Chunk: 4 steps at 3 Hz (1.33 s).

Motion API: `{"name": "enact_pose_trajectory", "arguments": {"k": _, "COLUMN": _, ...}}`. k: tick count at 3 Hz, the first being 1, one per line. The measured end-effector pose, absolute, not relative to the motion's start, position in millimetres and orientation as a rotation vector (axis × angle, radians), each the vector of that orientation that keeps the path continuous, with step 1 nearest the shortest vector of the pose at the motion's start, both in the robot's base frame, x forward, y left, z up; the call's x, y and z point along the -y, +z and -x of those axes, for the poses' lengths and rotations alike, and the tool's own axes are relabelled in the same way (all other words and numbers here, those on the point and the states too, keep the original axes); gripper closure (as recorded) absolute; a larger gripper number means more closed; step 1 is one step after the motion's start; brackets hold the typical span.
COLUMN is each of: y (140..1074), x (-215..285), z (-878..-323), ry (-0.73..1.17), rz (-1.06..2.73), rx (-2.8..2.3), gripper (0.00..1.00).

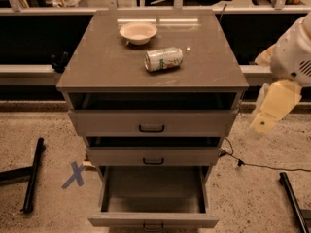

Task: Close bottom drawer

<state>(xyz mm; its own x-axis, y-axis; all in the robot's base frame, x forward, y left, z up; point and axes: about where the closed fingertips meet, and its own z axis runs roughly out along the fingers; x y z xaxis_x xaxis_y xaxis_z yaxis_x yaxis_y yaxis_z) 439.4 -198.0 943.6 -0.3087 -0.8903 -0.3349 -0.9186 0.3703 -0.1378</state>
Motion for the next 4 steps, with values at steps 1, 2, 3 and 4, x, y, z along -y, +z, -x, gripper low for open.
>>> {"name": "enact_pose_trajectory", "arguments": {"k": 1, "y": 889.2, "x": 168.4, "z": -427.7, "ry": 0.324, "rz": 1.528, "rx": -2.355, "gripper": 0.0}}
{"name": "enact_pose_trajectory", "arguments": {"k": 2, "y": 813.7, "x": 128.3, "z": -397.0, "ry": 0.525, "rz": 1.598, "rx": -2.466, "gripper": 0.0}}
{"name": "enact_pose_trajectory", "arguments": {"k": 3, "y": 814.4, "x": 128.2, "z": -397.5, "ry": 0.524, "rz": 1.597, "rx": -2.464, "gripper": 0.0}}
{"name": "enact_pose_trajectory", "arguments": {"k": 4, "y": 780.5, "x": 133.8, "z": -396.3, "ry": 0.504, "rz": 1.572, "rx": -2.539, "gripper": 0.0}}
